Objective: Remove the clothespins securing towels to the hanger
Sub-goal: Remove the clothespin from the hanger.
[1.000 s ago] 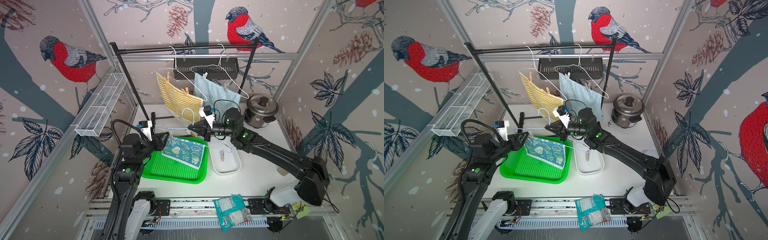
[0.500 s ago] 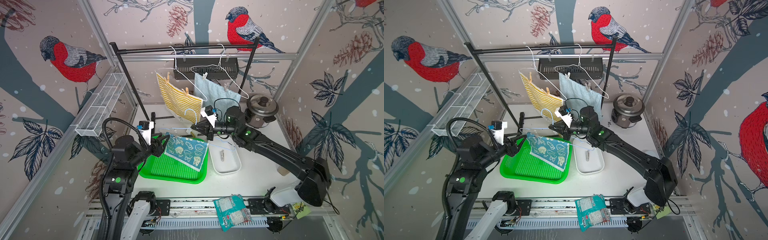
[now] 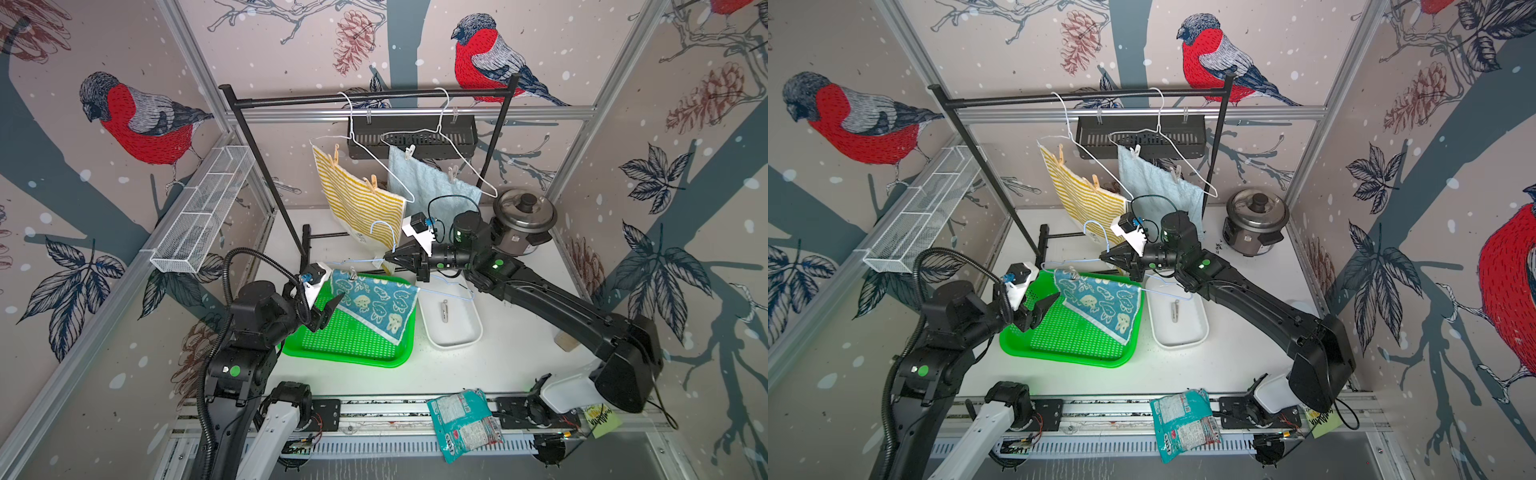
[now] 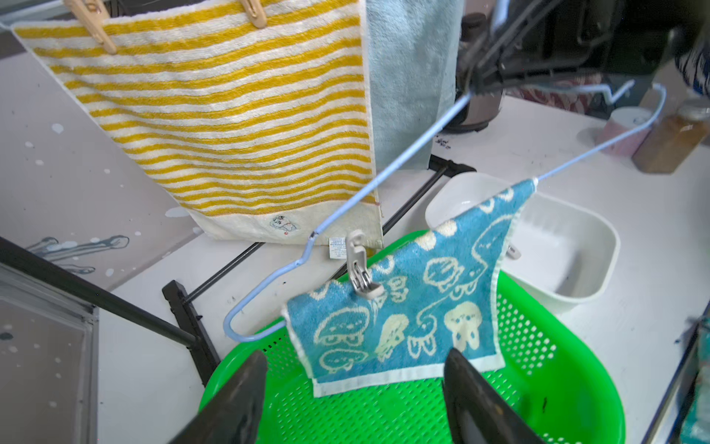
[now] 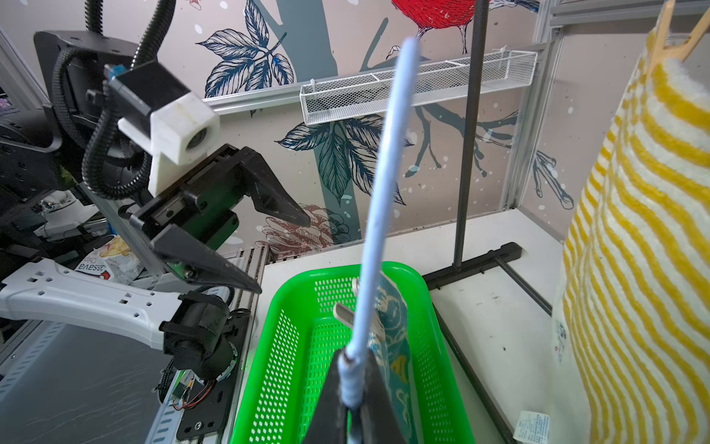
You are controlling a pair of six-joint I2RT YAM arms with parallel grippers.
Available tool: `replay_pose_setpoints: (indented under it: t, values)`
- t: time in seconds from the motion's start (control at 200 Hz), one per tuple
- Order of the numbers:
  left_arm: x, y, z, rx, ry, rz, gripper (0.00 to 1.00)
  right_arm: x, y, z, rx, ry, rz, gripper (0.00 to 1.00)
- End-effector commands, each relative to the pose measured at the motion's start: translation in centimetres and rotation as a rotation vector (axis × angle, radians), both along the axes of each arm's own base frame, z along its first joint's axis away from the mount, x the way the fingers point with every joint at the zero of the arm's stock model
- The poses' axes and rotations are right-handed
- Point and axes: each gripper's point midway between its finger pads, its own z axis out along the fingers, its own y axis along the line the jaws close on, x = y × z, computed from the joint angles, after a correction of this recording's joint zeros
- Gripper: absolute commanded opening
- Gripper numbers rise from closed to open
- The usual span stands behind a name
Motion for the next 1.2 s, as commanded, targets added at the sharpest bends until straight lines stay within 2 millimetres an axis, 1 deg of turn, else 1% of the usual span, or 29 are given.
replay_pose_setpoints:
  t: [0.0,0.15,0.18,0.23,0.245,0.255,0.29,0.31,0.43,0.71,0.906,1.076,1.196]
  values:
    - [0.8,0.2,0.3,0.128,-0.144,-0.035,0.77,-0.5,0.1,1.1,0.030,-0.026,0.035,0.00]
    - [1.8,-0.3,0.1,0.173,-0.176,-0.074,0.79,-1.0,0.0,1.2,0.032,-0.018,0.057,0.00]
    - [1.9,-0.4,0.0,0.190,-0.185,-0.091,0.82,-1.1,0.0,1.2,0.031,-0.017,0.059,0.00]
    - [2.2,-0.6,0.0,0.197,-0.195,-0.101,0.84,-1.2,0.0,1.2,0.031,-0.019,0.062,0.00]
    - [2.3,-0.6,0.0,0.198,-0.198,-0.099,0.91,-1.2,0.0,1.1,0.030,-0.018,0.062,0.00]
    - [2.4,-0.6,0.0,0.199,-0.202,-0.101,0.93,-1.2,0.0,1.1,0.030,-0.019,0.062,0.00]
    - [2.6,-0.7,0.1,0.200,-0.215,-0.107,0.98,-1.2,0.0,1.1,0.030,-0.018,0.065,0.00]
    - [2.6,-0.9,0.2,0.197,-0.222,-0.114,0.98,-1.2,0.1,1.0,0.028,-0.013,0.068,0.00]
    - [2.7,-1.4,0.0,0.196,-0.221,-0.155,0.99,-1.3,0.2,0.9,0.029,-0.010,0.071,0.00]
    - [3.2,-1.6,-0.9,0.210,-0.218,-0.164,0.98,-1.7,0.3,1.0,0.029,-0.015,0.086,0.00]
    - [3.9,-1.3,-1.2,0.220,-0.217,-0.136,0.98,-2.4,0.1,1.2,0.033,-0.031,0.098,0.00]
    - [4.3,-0.8,-1.6,0.237,-0.219,-0.106,0.97,-3.4,0.1,1.0,0.030,-0.044,0.122,0.00]
    - [4.8,-0.3,-1.3,0.239,-0.233,-0.067,0.97,-4.0,-0.1,0.7,0.018,-0.052,0.138,0.00]
